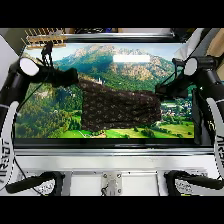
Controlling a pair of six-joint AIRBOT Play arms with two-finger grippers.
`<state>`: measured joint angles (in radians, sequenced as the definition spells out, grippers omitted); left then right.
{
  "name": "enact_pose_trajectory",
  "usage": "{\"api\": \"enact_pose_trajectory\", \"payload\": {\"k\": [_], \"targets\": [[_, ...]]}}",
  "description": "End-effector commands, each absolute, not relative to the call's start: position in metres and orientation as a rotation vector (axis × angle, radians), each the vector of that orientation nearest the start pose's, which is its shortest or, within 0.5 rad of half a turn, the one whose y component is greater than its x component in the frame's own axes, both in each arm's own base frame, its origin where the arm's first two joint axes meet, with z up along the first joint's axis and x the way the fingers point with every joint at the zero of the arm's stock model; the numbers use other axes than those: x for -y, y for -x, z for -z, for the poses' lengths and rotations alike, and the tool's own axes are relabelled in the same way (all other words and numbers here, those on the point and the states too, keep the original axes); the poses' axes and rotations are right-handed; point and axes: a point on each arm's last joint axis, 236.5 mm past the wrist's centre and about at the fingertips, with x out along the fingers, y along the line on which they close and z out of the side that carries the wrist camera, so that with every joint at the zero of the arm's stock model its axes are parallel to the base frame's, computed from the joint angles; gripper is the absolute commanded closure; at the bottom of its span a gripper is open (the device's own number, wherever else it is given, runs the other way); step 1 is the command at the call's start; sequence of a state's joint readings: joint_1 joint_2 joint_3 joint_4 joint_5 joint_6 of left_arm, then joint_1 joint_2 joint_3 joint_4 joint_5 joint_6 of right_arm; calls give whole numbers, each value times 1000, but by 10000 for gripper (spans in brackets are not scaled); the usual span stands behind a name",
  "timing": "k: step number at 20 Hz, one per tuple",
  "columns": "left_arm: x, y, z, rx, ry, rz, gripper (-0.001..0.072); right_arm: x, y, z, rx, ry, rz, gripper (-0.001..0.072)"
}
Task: Fold the clothes and pants, and hang the long-sleeved shirts on hangers.
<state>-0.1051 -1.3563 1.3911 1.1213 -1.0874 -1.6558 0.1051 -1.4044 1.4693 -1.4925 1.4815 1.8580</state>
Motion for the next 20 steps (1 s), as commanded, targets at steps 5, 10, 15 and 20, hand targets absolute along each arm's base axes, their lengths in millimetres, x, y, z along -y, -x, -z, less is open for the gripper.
{"api": "enact_pose_trajectory", "payload": {"k": [5,10,15,20], "targets": [[162,-350,19,-1177,389,277,702,-50,-346,23,-1460,-185,109,693],[164,-323,68,-1274,404,230,702,-52,-335,47,-1480,-179,119,693],[163,-300,72,-1355,391,240,666,-54,-334,46,-1481,-191,114,596],[161,-308,3,-1189,370,304,151,-37,-355,-11,-1354,-173,48,51]]}}
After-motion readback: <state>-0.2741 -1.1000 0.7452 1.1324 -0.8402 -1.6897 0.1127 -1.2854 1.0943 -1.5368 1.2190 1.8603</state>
